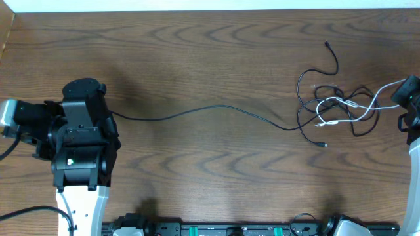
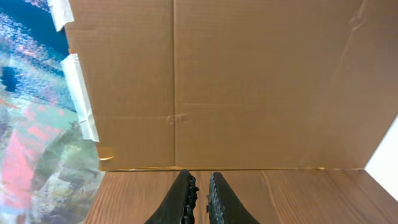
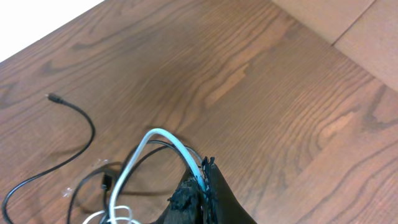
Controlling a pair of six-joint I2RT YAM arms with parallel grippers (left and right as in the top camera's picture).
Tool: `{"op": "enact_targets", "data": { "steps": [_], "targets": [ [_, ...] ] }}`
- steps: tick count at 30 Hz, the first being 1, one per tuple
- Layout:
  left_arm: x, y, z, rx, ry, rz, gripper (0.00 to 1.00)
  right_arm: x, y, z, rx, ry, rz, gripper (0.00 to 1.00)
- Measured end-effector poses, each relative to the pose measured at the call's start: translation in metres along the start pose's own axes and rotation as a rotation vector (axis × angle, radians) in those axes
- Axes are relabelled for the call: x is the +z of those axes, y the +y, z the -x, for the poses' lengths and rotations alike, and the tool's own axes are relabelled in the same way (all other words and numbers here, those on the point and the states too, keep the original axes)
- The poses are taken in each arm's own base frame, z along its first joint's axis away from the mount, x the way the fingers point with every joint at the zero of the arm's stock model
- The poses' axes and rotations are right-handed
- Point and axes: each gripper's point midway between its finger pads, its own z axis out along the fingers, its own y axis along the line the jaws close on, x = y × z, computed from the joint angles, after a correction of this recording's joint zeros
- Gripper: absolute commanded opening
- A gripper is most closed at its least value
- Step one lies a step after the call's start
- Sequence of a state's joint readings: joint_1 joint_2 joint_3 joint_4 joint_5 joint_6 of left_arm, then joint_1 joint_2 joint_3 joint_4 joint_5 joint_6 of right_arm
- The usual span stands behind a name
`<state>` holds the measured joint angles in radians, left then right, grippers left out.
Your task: Untangle cables
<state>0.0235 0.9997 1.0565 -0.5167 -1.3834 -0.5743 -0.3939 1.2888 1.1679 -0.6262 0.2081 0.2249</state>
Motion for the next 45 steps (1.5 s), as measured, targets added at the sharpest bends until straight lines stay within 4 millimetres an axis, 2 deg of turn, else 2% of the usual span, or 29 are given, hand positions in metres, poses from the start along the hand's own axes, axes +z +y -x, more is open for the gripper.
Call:
{"op": "enact_targets", "data": {
  "steps": [11, 17, 23, 28, 33, 35, 36, 37, 41, 45],
  "targets": [
    [0.005, -0.010, -0.011, 0.006, 0.060, -0.053, 0.08, 0.000, 0.004, -0.006, -0.001, 0.028, 0.029, 0.01],
    [0.025, 0.006, -0.014, 0.017, 0.062, 0.042, 0.08, 0.000, 0.001, -0.007, -0.003, 0.031, 0.010, 0.01],
    [0.032, 0.002, -0.024, 0.029, 0.113, 0.018, 0.08, 0.000, 0.001, -0.009, -0.004, 0.037, 0.010, 0.01],
    [0.044, -0.001, -0.039, 0.073, 0.145, 0.046, 0.07, 0.006, 0.001, -0.015, -0.009, 0.064, 0.006, 0.01],
    [0.069, 0.008, -0.057, 0.137, 0.171, 0.151, 0.08, 0.009, 0.001, -0.017, -0.011, 0.073, 0.004, 0.01],
    [0.081, 0.013, -0.067, 0.166, 0.191, 0.195, 0.21, 0.009, 0.002, -0.017, -0.011, 0.074, 0.004, 0.01],
    [0.083, 0.013, -0.071, 0.173, 0.203, 0.194, 0.34, 0.009, 0.002, -0.017, -0.011, 0.074, 0.007, 0.01],
    [0.085, 0.011, -0.076, 0.177, 0.223, 0.185, 0.52, 0.009, 0.003, -0.017, -0.011, 0.075, 0.012, 0.01],
    [0.088, -0.004, -0.101, 0.192, 0.319, 0.114, 0.68, 0.009, 0.005, -0.017, -0.011, 0.078, 0.022, 0.01],
    [0.083, -0.015, -0.127, 0.222, 0.436, 0.031, 0.76, 0.008, 0.005, -0.017, -0.010, 0.078, 0.025, 0.01]
  ]
}}
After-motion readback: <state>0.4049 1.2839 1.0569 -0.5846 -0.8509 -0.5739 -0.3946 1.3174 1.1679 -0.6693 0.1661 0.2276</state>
